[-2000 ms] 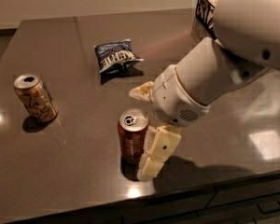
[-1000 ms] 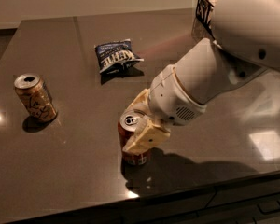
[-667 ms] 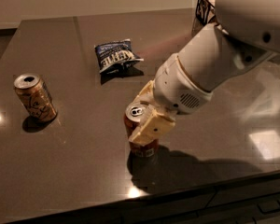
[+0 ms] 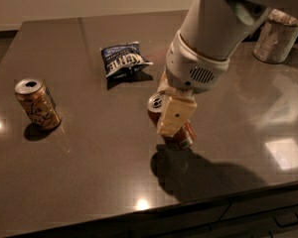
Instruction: Knock coke can over
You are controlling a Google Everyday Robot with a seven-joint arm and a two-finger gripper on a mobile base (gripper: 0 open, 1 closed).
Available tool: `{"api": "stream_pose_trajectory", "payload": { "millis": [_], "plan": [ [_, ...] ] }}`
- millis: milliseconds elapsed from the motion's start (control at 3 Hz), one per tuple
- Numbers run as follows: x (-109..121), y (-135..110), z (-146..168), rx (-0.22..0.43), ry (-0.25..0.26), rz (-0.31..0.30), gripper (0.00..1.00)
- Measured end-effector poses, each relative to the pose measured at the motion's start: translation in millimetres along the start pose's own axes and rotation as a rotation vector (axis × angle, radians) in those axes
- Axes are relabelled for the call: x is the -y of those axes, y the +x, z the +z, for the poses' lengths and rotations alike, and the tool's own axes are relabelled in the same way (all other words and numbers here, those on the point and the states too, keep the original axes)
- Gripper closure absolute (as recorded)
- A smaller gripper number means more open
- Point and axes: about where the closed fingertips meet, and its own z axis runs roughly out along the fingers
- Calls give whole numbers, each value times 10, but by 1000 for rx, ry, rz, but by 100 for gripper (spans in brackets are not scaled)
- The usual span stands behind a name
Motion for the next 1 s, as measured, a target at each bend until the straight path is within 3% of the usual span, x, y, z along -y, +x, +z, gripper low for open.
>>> {"api": "stream_pose_trajectory", "payload": {
  "millis": [333, 667, 1000],
  "plan": [
    [136, 209, 24, -194, 9, -42, 100],
    [366, 415, 132, -377, 8, -81, 76],
    [536, 488, 234, -448, -1, -98, 53]
  ]
}}
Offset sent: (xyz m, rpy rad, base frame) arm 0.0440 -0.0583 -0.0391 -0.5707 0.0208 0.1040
